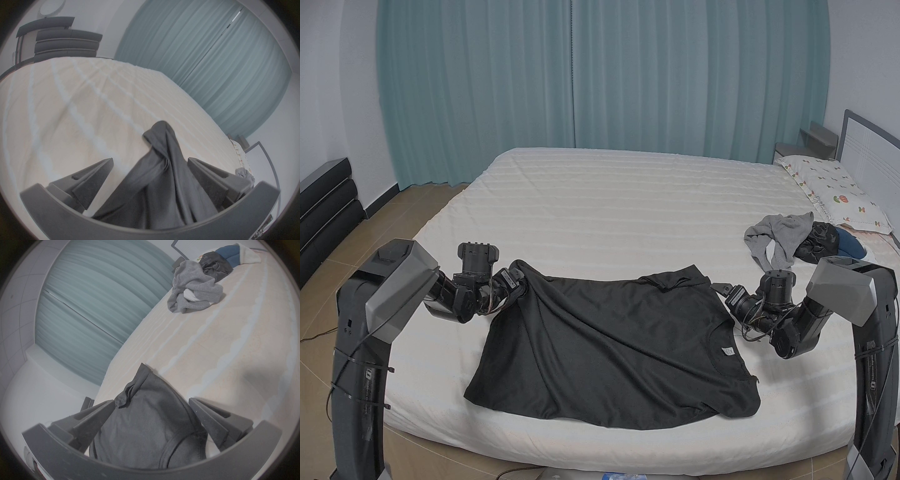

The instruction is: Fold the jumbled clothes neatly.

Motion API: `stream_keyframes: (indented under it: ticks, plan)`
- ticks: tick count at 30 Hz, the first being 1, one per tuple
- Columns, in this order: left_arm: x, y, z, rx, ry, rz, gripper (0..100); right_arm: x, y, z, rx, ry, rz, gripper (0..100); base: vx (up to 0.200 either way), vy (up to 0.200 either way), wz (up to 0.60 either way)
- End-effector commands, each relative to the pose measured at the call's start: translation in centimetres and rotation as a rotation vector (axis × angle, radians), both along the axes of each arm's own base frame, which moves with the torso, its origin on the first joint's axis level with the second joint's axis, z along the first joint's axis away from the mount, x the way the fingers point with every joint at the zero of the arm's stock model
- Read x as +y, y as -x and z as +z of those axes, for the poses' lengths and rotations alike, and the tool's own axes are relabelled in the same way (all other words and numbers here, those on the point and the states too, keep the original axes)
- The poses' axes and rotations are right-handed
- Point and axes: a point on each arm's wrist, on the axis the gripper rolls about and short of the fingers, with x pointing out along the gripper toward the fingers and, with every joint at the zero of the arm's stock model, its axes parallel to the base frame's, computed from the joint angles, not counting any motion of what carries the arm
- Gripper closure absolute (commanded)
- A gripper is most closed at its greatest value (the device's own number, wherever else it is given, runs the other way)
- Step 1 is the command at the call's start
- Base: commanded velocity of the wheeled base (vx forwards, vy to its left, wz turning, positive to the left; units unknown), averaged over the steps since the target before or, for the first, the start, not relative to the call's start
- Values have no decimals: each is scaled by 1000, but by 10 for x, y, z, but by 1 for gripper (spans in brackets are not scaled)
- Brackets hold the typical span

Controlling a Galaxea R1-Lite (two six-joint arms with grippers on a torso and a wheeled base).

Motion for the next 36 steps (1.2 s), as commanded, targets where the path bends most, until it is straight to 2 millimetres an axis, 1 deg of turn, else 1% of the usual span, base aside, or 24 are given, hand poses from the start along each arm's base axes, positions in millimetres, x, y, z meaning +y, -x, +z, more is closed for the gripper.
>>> stream_keyframes:
  ticks: [1,2,3,5,7,8,9,12,13,14,15,16,17,19,20,21,22,24,25,27,31,35,36]
  plan:
    - [11,43,47,-10,91,-16,0,0,-22,-14,21,51,54,0,0,0,0]
    - [11,48,46,3,104,-24,0,1,-26,-16,12,69,68,0,0,0,0]
    - [12,58,45,26,130,-35,0,1,-32,-17,0,89,79,0,0,0,0]
    - [12,66,45,36,146,-42,0,3,-36,-18,1,89,88,0,0,0,0]
    - [13,84,47,52,176,-43,0,6,-44,-23,26,89,98,0,0,0,0]
    - [13,84,47,52,176,-43,0,6,-44,-23,26,89,98,0,0,0,0]
    - [12,98,47,72,195,-33,0,7,-48,-27,38,92,101,0,0,0,0]
    - [15,116,50,95,223,-15,0,5,-55,-30,37,94,100,0,0,0,0]
    - [16,121,51,104,230,-10,0,3,-58,-30,33,89,102,100,0,0,0]
    - [16,126,50,114,235,-5,0,3,-60,-30,35,85,107,100,0,0,0]
    - [16,126,50,114,235,-5,0,3,-60,-30,35,85,107,100,0,0,0]
    - [18,138,47,145,234,3,0,3,-63,-33,59,82,108,100,0,0,0]
    - [18,141,46,152,233,3,0,3,-64,-33,57,82,106,100,0,0,0]
    - [20,151,41,183,231,6,0,3,-65,-29,47,83,100,100,0,0,0]
    - [20,155,35,203,229,8,0,1,-67,-26,37,81,94,100,0,0,0]
    - [21,157,33,209,228,9,0,0,-67,-25,35,81,91,100,0,0,0]
    - [22,162,29,212,220,9,0,-4,-71,-20,14,93,68,100,0,0,0]
    - [24,165,25,190,224,11,0,-8,-79,-14,-25,115,2,100,0,0,0]
    - [24,165,25,190,224,11,0,-8,-79,-14,-25,115,2,100,0,0,0]
    - [26,169,23,147,233,8,0,-13,-85,-8,-50,125,-53,100,0,0,0]
    - [25,173,13,170,228,5,0,-22,-88,-2,-70,127,-84,100,0,0,0]
    - [26,172,8,185,228,8,0,-25,-90,1,-80,131,-103,100,0,0,0]
    - [26,172,5,193,228,7,0,-26,-94,1,-95,140,-136,100,0,0,0]
